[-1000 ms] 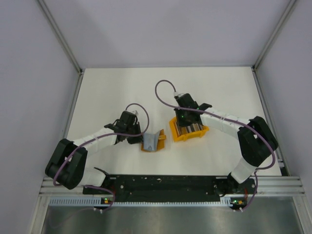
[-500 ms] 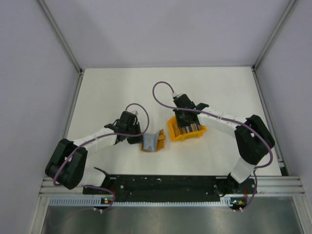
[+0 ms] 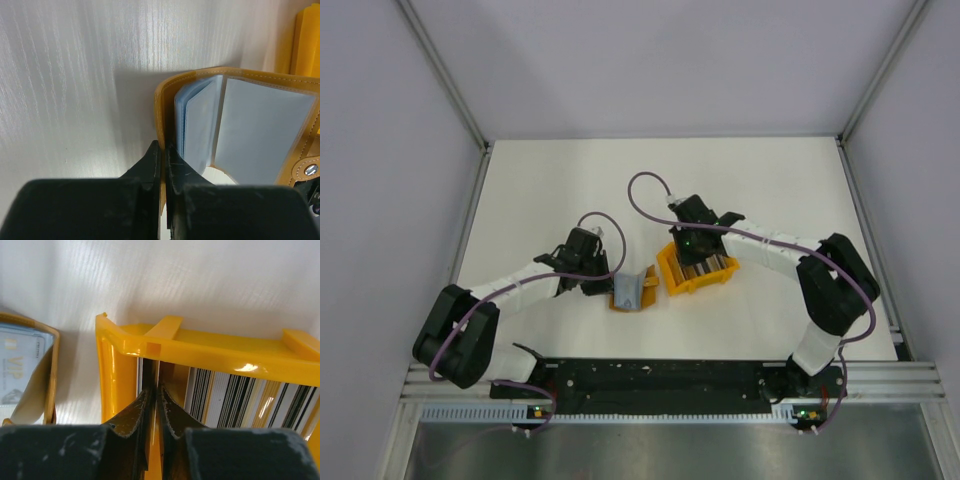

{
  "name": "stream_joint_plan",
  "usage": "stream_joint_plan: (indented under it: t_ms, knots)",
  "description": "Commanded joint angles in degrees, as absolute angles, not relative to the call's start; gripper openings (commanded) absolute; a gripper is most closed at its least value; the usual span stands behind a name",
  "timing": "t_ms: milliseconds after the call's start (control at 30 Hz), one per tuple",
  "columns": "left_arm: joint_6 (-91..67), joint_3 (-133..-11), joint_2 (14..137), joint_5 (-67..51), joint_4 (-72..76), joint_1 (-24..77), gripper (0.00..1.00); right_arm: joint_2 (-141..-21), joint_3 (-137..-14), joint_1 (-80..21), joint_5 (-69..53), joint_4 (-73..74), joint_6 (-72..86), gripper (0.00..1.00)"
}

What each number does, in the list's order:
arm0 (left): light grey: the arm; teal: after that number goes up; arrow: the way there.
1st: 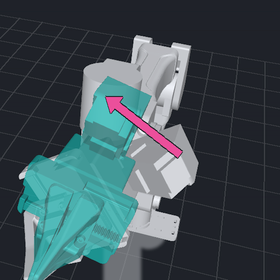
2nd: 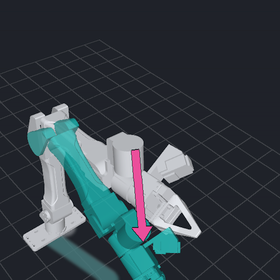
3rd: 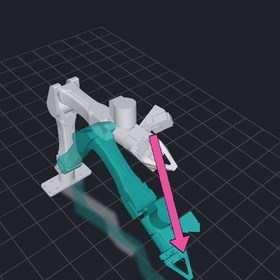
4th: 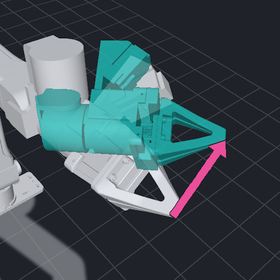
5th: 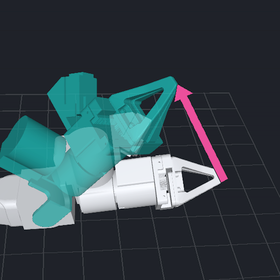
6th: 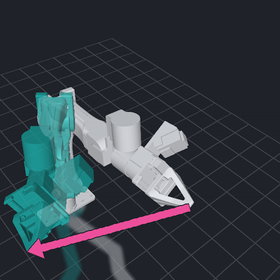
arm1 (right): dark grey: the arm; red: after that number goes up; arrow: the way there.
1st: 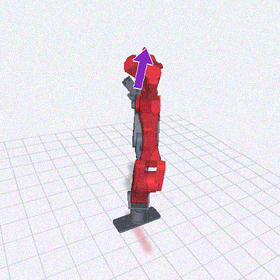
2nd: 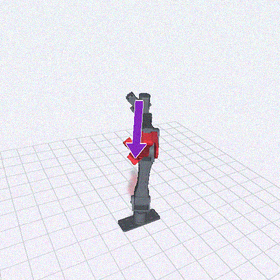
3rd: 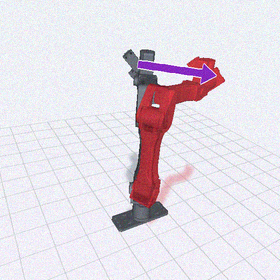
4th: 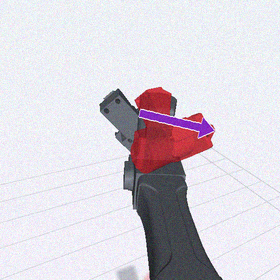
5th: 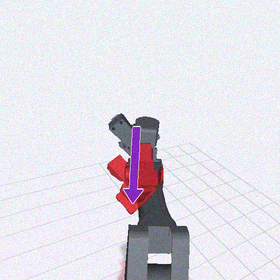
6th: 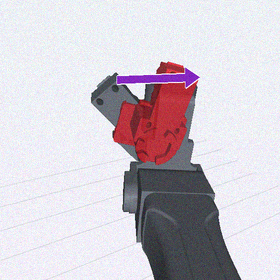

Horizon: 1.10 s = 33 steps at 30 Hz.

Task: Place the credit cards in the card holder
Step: Pick up the credit card from the storage box.

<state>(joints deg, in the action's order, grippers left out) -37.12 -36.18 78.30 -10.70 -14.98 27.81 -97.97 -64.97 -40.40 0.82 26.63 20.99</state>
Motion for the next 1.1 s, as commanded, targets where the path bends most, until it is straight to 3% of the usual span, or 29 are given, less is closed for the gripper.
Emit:
stream_joint_plan:
  t_ms: [0,700,933,1067]
  knots:
    - [-36.3,-35.7,78.8,-10.9,-13.1,27.9,0.00,-97.7,-66.6,-41.5,-3.8,24.7,20.8,0.09]
    - [-36.4,-35.5,78.8,-10.7,-13.2,27.9,0.00,-99.6,-66.1,-41.6,-3.2,25.0,21.8,0.15]
    - [-36.5,-35.6,78.8,-10.5,-13.4,27.9,0.00,-98.0,-66.3,-41.6,-1.2,25.2,21.9,0.00]
    - [-36.4,-35.5,78.7,-10.5,-13.4,27.9,0.00,-95.0,-66.4,-41.6,1.8,25.5,22.0,0.00]
